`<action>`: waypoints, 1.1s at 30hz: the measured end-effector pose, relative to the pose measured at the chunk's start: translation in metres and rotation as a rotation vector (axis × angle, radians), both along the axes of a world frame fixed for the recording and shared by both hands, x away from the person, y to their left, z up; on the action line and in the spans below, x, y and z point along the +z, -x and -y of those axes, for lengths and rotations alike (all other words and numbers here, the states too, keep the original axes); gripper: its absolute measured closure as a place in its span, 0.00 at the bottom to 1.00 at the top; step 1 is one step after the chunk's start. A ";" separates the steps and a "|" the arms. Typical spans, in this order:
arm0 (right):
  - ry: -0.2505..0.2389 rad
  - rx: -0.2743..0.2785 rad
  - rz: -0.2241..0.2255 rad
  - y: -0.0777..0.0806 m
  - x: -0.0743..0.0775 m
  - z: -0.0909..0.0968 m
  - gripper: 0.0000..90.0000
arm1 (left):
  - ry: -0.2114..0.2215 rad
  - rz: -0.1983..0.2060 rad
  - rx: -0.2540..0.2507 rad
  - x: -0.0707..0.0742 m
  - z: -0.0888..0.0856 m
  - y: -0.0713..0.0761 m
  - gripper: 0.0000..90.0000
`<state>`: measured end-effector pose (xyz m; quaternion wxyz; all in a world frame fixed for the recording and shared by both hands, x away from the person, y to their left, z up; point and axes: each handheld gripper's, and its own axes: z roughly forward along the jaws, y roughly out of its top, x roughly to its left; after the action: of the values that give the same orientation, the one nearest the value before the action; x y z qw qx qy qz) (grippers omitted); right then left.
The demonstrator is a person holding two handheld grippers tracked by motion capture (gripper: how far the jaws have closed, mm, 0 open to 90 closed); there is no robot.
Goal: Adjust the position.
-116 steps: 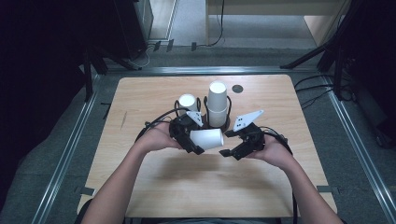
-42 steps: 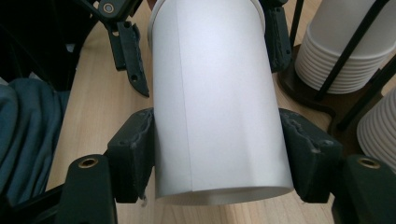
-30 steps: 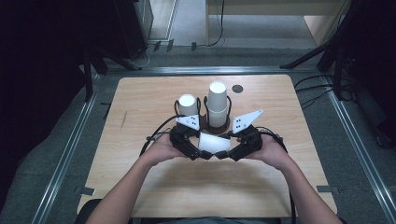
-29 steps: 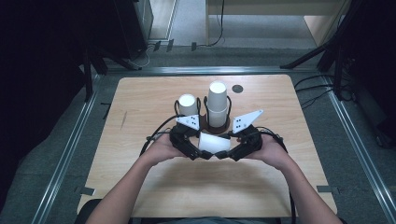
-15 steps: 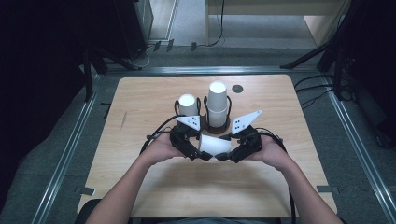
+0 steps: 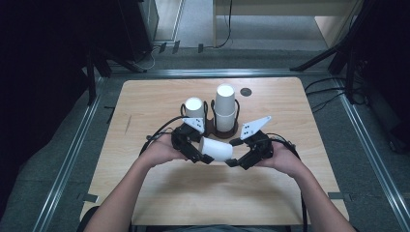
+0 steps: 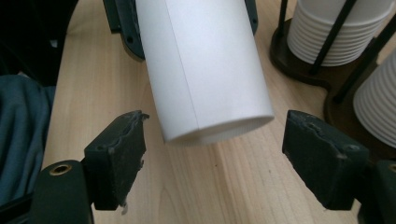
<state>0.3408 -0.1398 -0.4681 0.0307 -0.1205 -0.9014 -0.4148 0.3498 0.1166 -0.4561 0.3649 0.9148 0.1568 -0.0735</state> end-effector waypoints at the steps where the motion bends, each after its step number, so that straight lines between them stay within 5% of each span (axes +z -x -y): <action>1: -0.004 -0.007 0.005 0.000 0.000 0.000 0.23 | 0.001 0.000 0.010 0.001 -0.001 0.000 0.26; 21: 0.038 -0.027 0.040 -0.002 -0.006 -0.005 0.23 | -0.155 -0.010 0.017 0.008 -0.002 -0.013 0.26; 26: 0.036 -0.038 0.032 -0.003 -0.006 -0.006 0.23 | -0.227 -0.003 -0.006 0.012 0.003 -0.018 0.26; 33: 0.035 -0.045 0.050 -0.005 -0.007 -0.008 0.23 | -0.241 -0.010 -0.026 0.020 0.007 -0.026 0.26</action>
<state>0.3457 -0.1318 -0.4747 -0.0031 -0.1308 -0.9061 -0.4023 0.3760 0.1100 -0.4364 0.2504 0.9536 0.1547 -0.0635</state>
